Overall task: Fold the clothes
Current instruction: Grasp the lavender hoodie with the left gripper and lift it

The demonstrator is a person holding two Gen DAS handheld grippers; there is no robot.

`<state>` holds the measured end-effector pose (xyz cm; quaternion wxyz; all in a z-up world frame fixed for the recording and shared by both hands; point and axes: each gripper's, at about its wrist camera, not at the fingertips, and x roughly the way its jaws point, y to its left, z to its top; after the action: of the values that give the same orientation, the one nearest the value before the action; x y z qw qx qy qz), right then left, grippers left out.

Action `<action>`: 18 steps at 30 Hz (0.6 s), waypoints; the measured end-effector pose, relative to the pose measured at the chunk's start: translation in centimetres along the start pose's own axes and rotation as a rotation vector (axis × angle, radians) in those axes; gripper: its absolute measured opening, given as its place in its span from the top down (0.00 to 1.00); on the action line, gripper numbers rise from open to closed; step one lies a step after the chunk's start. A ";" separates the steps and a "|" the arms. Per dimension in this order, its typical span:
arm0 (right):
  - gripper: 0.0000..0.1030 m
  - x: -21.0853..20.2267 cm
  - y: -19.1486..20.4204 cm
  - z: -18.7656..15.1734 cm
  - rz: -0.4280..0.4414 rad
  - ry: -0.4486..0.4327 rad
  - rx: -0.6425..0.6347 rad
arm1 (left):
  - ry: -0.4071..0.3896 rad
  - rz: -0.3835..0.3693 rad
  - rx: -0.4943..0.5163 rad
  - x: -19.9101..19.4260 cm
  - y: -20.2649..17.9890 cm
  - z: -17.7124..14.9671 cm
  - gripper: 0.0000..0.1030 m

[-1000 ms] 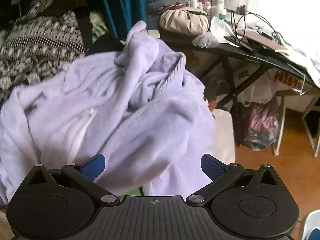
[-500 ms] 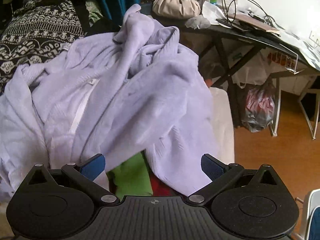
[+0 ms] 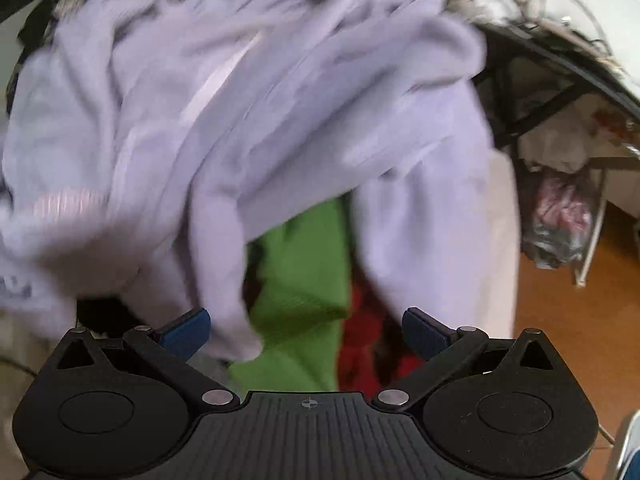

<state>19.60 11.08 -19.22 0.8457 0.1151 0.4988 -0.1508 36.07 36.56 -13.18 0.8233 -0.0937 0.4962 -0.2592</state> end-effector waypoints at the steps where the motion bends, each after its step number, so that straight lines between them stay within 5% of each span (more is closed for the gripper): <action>1: 0.01 0.6 0.4 -0.1 0.000 0.015 -0.004 | -0.027 -0.008 0.012 -1.0 -0.3 0.4 0.97; 8: 0.01 1.0 -0.3 1.1 0.026 0.000 0.080 | -0.249 -0.118 0.079 -6.8 -4.9 5.2 0.98; 18: 0.01 -0.5 -3.8 3.5 0.019 -0.058 0.171 | -0.458 -0.318 0.206 -8.6 -14.3 12.9 0.98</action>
<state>20.77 6.45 -17.26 0.8483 0.1872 0.4581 -0.1882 39.27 27.54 5.60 0.8681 -0.1424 0.2477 -0.4059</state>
